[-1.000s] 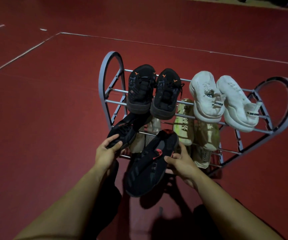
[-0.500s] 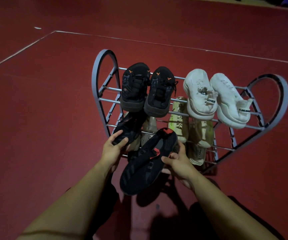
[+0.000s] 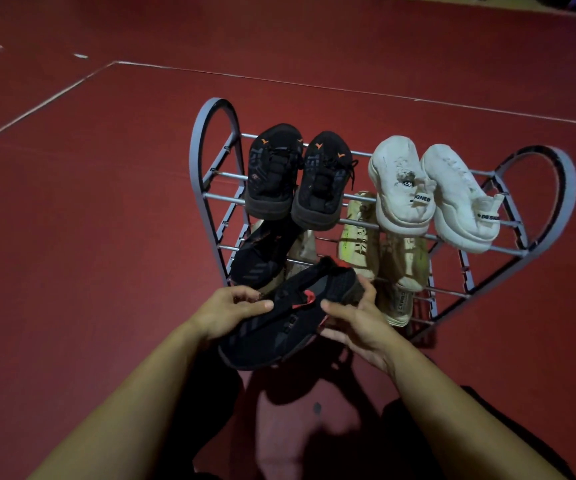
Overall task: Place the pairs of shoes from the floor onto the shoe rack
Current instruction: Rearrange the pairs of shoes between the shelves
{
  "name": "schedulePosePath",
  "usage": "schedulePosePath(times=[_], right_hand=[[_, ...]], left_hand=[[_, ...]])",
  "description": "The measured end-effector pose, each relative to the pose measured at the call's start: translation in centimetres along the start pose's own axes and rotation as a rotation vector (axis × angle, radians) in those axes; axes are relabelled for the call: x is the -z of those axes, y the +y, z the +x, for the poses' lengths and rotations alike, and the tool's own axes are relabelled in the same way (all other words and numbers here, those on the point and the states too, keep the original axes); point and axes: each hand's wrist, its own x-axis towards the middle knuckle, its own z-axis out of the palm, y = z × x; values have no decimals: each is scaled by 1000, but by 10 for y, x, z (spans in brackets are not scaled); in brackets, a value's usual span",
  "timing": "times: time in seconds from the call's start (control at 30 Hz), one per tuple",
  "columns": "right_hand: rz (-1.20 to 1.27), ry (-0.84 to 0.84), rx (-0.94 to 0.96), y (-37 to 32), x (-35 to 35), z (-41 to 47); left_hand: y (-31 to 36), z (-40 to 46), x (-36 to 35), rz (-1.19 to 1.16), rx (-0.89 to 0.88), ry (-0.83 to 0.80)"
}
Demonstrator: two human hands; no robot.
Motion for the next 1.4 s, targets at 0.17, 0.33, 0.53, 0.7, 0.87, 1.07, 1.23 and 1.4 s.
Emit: schedulePosePath(times=[0.17,0.33,0.53,0.7,0.87,1.07,1.23,1.4], right_hand=[[-27,185,-39,-8,-2,8],[-72,-17,-139,-9,1,-8],[239,-90,-162,-2,-11,-15],[378,-270,-142,18,-70,-19],[406,-382,-53,34,-127,-11],[23,-100,-84,27,-130,29],[-158,67,-233,19,-125,73],[-172,35,-189,29,-131,93]], left_hand=[[-11,-8,21,7,-2,-27],[-11,-18,33,-2,129,-67],[-9,-28,61,-888,133,122],[-19,-32,36,-1152,-71,478],[-13,-35,0,-1183,-214,284],[-15,-15,26,-1238,-203,358],[-19,-16,42,-1243,-141,309],[-25,-18,50,-1190,-118,310]])
